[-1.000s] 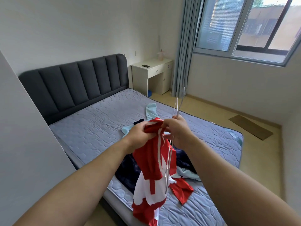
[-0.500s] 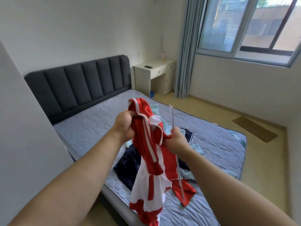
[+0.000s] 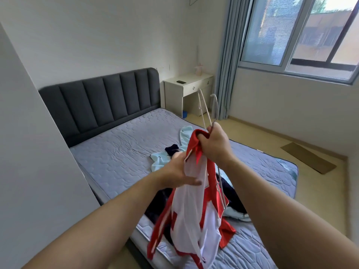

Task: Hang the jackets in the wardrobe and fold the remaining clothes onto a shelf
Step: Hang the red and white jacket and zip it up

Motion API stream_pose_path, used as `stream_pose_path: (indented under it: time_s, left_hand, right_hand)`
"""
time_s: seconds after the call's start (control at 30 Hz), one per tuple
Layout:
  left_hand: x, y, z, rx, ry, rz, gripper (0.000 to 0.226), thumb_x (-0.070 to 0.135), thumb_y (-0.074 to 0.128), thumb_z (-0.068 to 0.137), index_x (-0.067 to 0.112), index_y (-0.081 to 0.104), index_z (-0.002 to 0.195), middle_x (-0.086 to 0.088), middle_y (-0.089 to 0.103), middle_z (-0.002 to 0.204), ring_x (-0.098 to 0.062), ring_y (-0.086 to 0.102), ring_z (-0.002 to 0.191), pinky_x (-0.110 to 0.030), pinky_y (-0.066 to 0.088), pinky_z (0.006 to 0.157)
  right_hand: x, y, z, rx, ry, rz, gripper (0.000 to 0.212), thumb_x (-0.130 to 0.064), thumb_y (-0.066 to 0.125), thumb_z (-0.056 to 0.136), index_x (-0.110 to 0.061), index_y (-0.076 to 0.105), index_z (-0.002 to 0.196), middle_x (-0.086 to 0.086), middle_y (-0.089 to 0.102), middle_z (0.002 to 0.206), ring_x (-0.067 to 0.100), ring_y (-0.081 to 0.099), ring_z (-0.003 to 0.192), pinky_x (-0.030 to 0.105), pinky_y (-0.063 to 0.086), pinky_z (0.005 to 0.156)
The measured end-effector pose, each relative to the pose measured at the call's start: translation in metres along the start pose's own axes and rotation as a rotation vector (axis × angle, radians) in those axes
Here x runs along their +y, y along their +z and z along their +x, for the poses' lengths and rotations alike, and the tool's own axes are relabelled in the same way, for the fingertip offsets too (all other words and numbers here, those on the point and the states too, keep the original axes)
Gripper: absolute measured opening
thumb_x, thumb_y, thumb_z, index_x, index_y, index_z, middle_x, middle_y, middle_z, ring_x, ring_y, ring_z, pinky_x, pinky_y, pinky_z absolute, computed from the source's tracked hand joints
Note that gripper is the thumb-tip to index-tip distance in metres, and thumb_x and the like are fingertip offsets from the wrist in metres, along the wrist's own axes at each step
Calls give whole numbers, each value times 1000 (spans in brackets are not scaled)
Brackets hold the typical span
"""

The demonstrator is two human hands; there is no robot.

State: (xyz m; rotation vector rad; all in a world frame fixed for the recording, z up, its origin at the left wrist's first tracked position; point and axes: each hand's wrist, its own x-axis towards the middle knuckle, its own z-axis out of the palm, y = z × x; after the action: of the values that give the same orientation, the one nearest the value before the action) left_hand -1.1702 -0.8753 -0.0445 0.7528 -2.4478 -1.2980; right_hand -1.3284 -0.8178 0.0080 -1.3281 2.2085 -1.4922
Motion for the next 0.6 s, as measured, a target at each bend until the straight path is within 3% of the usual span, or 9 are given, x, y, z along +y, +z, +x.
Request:
stream_pose_path:
  time_s: [0.07, 0.1, 0.17, 0.23, 0.3, 0.4, 0.5, 0.6]
  left_hand:
    - [2, 14, 4, 220, -24, -206, 44, 43, 71, 82, 15, 65, 115, -12, 65, 106, -19, 60, 95, -51, 52, 86]
    - [3, 16, 5, 315, -80, -277, 39, 42, 63, 87, 7, 66, 104, -10, 66, 90, -20, 57, 84, -53, 49, 76]
    - [4, 11, 9, 423, -156, -380, 26, 28, 59, 92, 4, 70, 95, -4, 64, 81, -20, 56, 78, -38, 47, 69]
    - [9, -3, 10, 410, -113, -462, 21, 10, 60, 84, 8, 75, 98, -6, 69, 87, -19, 63, 82, -28, 54, 70]
    - [17, -14, 11, 330, -73, -480, 31, 2, 60, 77, 11, 78, 101, -12, 74, 96, -20, 66, 86, -34, 56, 78]
    - [25, -23, 16, 146, -127, -496, 25, 14, 72, 84, 8, 75, 108, -14, 76, 105, -23, 71, 93, -40, 56, 92]
    - [27, -22, 22, 73, -153, -362, 23, 31, 74, 91, 10, 76, 99, -9, 78, 95, -17, 71, 80, -28, 59, 75]
    - [21, -19, 29, 224, -257, -444, 26, 27, 65, 98, 4, 71, 86, -12, 70, 78, -18, 63, 60, -23, 50, 54]
  right_hand:
    - [0, -4, 1, -17, 15, -20, 33, -21, 66, 85, -31, 35, 79, -6, 52, 76, 9, 46, 61, 23, 33, 50]
    - [2, -7, 0, -21, 23, -36, 34, -23, 67, 84, -31, 35, 78, -6, 52, 77, 8, 47, 62, 21, 34, 49]
    - [9, -14, -1, -22, 46, -82, 37, -29, 73, 82, -30, 36, 78, -6, 53, 77, 7, 48, 64, 22, 34, 49]
    - [19, -22, -3, -51, 80, -132, 41, -39, 77, 80, -28, 37, 81, -4, 53, 80, 8, 48, 67, 27, 34, 53]
    - [29, -27, -5, -81, 113, -156, 46, -46, 79, 78, -25, 40, 89, -4, 52, 84, 8, 49, 71, 28, 35, 54]
    - [38, -30, -10, -101, 161, -178, 51, -46, 82, 77, -21, 42, 95, -2, 54, 85, 10, 49, 71, 28, 35, 54]
    - [48, -31, -16, -133, 182, -198, 42, -39, 77, 84, -19, 42, 97, 3, 60, 87, 17, 55, 73, 30, 36, 55]
    - [54, -33, -22, -114, 227, -195, 26, -28, 64, 95, -21, 39, 89, 7, 61, 91, 27, 61, 82, 38, 50, 66]
